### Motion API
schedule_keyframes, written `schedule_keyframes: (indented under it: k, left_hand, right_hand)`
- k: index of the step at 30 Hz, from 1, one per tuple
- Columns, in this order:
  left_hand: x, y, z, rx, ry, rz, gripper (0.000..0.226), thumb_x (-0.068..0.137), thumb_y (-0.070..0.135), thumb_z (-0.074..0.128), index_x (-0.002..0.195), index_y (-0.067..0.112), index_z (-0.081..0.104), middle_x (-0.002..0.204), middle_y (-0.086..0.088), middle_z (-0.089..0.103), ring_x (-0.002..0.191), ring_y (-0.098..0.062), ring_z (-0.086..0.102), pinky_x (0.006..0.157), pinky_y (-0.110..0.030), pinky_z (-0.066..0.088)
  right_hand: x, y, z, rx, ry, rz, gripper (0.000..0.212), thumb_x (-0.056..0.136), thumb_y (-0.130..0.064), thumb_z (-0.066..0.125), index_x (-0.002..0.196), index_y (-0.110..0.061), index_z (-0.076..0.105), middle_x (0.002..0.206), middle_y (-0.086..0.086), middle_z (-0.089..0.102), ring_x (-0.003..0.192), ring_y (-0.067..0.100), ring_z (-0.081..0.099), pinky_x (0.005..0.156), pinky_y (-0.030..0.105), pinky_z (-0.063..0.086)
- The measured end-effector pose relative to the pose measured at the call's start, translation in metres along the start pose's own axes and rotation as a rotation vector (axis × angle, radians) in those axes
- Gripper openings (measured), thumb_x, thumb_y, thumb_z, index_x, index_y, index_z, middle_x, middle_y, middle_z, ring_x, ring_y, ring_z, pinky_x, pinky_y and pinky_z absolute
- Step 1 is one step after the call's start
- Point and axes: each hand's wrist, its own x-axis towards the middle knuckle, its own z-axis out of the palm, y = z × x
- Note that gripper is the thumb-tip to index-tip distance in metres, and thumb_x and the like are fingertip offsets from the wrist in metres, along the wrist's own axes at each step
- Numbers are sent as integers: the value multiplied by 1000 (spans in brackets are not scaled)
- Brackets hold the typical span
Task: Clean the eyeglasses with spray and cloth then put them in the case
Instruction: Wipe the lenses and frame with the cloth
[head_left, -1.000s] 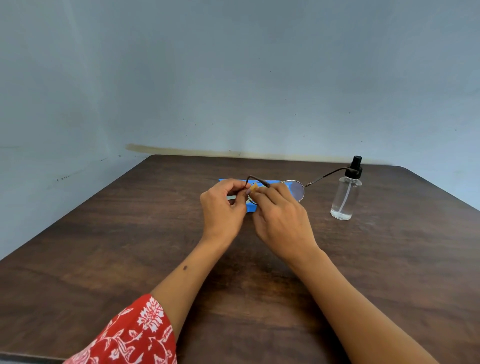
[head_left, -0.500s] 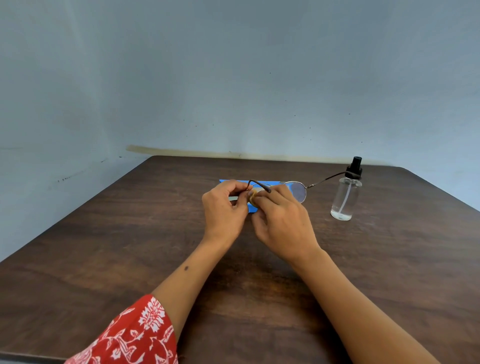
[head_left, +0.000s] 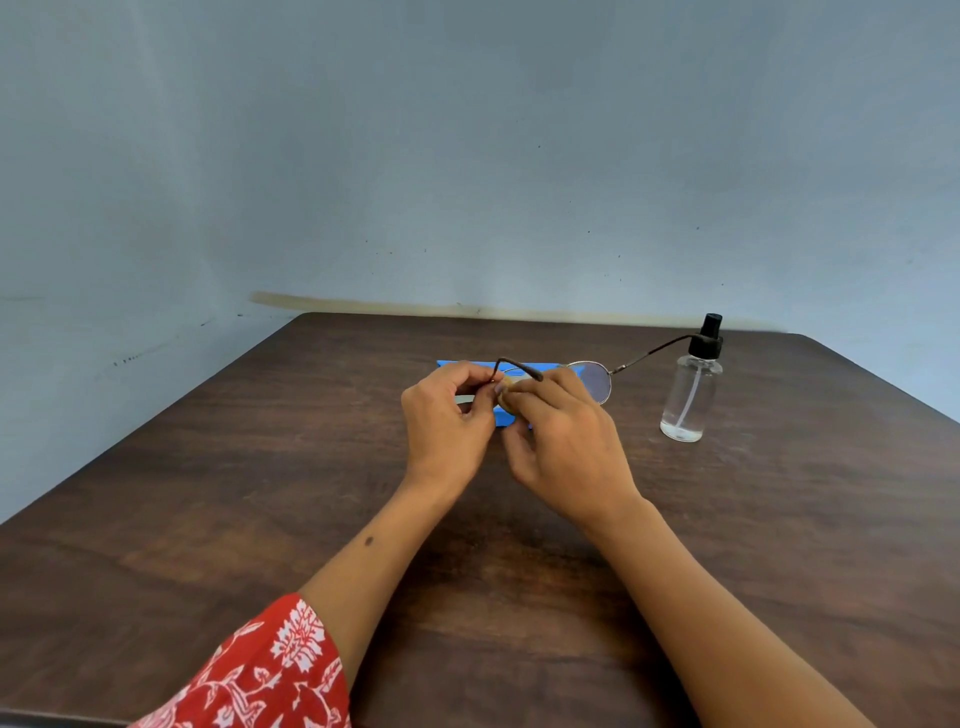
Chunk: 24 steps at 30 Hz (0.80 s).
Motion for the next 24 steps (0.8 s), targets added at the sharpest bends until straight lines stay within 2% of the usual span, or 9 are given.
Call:
schedule_keyframes:
  k: [6,12,16,21,24]
  left_hand:
    - [-2,3,2,2,-24,48,16,78,-3,67,82,11,73,75,12,64,76,9,60,62,-14,52]
    - [-1,0,3,-29,31,-18,14,77,-3,68,80,9,73,73,9,66,70,9,61,62,-8,48]
    - [1,-1,-2,-12,27,-20,13,77,0,69,81,12,72,75,8,67,73,8,61,63,-7,47]
    - [-1,6,-1,-3,-14,18,15,78,-1,69,83,13,72,73,21,61,76,12,60,64,-8,49]
    - [-2,7,1,-8,-10,33,15,77,-2,68,83,11,73,73,19,62,75,11,60,64,-10,50]
  right_hand:
    - [2,12,1,-212,-22,76,34,81,-10,42,96,0,70,95,11,69,94,27,61,82,31,50]
    - [-1,-2,3,-73,-36,57,36,75,-11,41,90,-3,72,86,6,70,82,25,61,70,28,49]
    - [-2,-3,0,29,-8,-7,30,74,-11,44,85,-4,71,82,4,69,80,26,60,71,28,48]
    - [1,10,4,-191,21,45,28,81,-3,46,96,3,69,94,14,69,94,29,60,85,32,44]
    - [1,10,4,-216,-8,64,33,81,-6,42,99,3,69,95,13,69,94,29,62,85,32,47]
